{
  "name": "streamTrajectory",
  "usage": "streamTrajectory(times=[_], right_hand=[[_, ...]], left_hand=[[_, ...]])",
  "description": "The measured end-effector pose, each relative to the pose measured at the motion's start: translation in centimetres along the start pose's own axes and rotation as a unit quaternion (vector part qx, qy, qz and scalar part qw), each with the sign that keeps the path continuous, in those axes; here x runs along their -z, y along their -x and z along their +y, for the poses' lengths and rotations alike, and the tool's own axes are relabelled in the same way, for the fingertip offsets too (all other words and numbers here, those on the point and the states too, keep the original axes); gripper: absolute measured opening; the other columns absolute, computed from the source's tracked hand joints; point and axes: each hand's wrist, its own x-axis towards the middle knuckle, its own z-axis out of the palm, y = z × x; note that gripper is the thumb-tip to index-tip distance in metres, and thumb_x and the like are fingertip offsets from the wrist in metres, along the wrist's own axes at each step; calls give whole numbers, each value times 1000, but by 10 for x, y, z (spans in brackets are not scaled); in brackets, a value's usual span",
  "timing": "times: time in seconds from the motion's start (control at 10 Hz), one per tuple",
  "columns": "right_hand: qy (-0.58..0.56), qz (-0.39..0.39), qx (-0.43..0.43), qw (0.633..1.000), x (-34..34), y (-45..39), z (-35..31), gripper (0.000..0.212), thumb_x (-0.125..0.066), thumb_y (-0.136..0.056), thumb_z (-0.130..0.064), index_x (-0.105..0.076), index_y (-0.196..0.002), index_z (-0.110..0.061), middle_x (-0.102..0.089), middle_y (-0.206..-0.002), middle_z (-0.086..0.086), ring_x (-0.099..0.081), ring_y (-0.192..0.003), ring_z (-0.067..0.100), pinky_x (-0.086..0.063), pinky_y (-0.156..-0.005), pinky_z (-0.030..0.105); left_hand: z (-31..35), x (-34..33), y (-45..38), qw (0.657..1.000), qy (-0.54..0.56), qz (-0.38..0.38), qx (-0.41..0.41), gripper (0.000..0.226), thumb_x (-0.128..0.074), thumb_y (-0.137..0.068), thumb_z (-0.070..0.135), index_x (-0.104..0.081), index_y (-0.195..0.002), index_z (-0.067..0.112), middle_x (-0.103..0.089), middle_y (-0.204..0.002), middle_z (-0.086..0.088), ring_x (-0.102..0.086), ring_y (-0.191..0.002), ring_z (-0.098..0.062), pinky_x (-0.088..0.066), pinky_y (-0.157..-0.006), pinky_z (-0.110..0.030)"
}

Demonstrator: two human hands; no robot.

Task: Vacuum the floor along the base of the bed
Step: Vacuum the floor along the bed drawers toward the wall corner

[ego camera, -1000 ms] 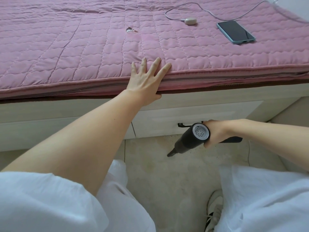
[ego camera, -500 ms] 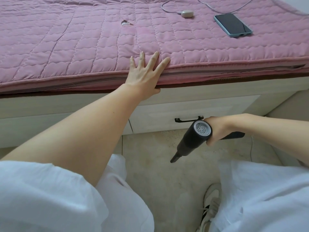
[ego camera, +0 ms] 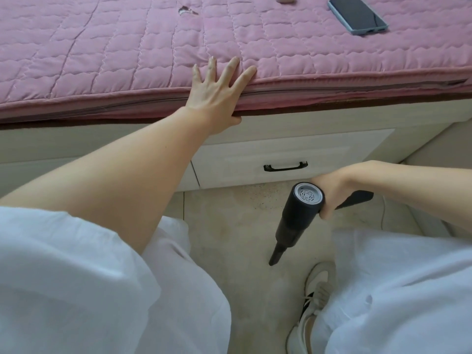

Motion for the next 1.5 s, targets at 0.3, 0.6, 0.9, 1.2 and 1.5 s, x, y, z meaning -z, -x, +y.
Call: streamTrajectory(times=[0.3, 0.6, 0.9, 1.2, 1.5], right_hand=[[-3, 5, -7, 1000, -1, -2, 12, 42, -74, -71, -7, -54, -105, -20, -63, -106, -2, -59, -103, 17, -48, -87, 27], [-8, 75, -59, 995, 13, 4, 43, 22, -71, -69, -8, -51, -74, -15, -52, -71, -4, -53, -76, 18, -40, -58, 21], [2, 8, -48, 999, 5, 0, 44, 25, -73, -69, -10, -54, -77, -25, -62, -87, -1, -60, -90, 19, -48, -76, 25], [-5, 101, -49, 994, 11, -3, 42, 29, -74, -67, -15, -47, -69, -25, -51, -68, -9, -53, -73, 16, -41, -59, 21], [-12, 133, -55, 990, 16, -13, 35, 33, -75, -66, -21, -56, -93, -15, -59, -86, 1, -56, -78, 19, -44, -65, 25]], left_hand=[[1, 2, -1, 1000, 1, 2, -1, 106, -73, -79, 47, 1, -154, 32, -2, -162, -7, -4, -146, -48, -11, -114, -67], [5, 3, -5, 1000, 8, 5, -9, 108, -75, -77, 45, 0, -154, 34, -2, -162, -7, -5, -146, -47, -13, -113, -67], [5, 2, -5, 1000, 7, 6, -8, 109, -75, -77, 46, 0, -154, 34, -2, -162, -7, -5, -146, -47, -13, -113, -67], [5, 1, -6, 1000, 2, 5, -11, 109, -74, -77, 47, 1, -154, 34, -2, -162, -7, -5, -146, -48, -13, -113, -68], [5, 0, -6, 1000, 1, 7, -12, 109, -75, -76, 47, 1, -154, 34, -2, -162, -7, -5, -146, -48, -13, -113, -68]])
